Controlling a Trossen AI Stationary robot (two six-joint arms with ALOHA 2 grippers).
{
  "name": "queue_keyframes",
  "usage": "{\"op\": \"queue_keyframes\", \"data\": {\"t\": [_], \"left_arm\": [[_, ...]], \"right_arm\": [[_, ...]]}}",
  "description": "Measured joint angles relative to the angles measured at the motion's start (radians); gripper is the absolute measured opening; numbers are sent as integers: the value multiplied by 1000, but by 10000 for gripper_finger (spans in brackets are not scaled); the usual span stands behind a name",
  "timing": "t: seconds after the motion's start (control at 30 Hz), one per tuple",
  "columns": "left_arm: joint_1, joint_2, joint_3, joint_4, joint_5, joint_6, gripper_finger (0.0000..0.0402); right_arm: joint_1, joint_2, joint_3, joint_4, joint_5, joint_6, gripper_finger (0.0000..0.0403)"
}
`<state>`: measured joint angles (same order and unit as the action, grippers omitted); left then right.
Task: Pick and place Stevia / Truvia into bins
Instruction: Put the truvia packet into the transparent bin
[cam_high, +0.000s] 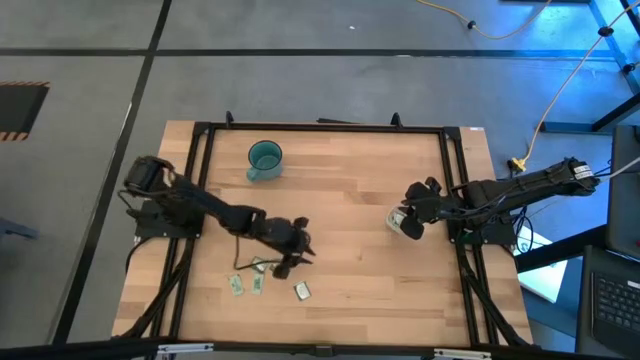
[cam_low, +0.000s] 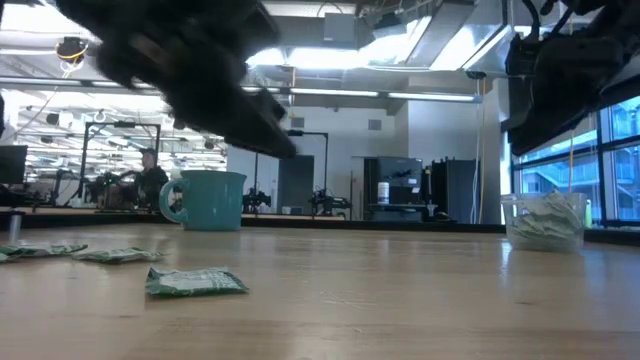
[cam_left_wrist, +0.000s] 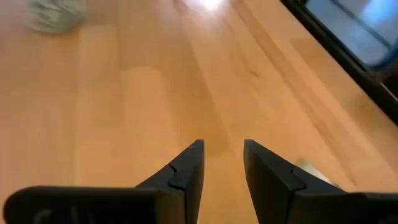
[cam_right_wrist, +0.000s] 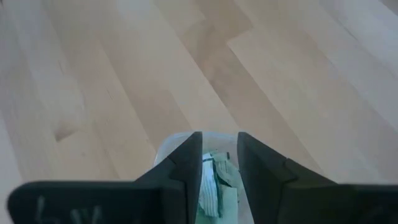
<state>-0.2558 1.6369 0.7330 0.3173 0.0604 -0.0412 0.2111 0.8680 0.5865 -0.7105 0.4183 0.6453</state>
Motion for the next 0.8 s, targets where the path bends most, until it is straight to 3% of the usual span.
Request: {"op": "queue_keyframes", "data": {"t": [0.13, 0.37, 0.8], "left_arm": [[-85, -55, 0, -84, -42, -41, 106], [-201, -2, -1, -76, -169, -51, 106], [-232, 153, 0, 23, -162, -150, 105]], "right_arm": [[0, 0, 0, -1, 0, 0, 104], [0, 0, 0, 3, 0, 2, 104], [0, 0, 0, 5, 0, 5, 104]]}}
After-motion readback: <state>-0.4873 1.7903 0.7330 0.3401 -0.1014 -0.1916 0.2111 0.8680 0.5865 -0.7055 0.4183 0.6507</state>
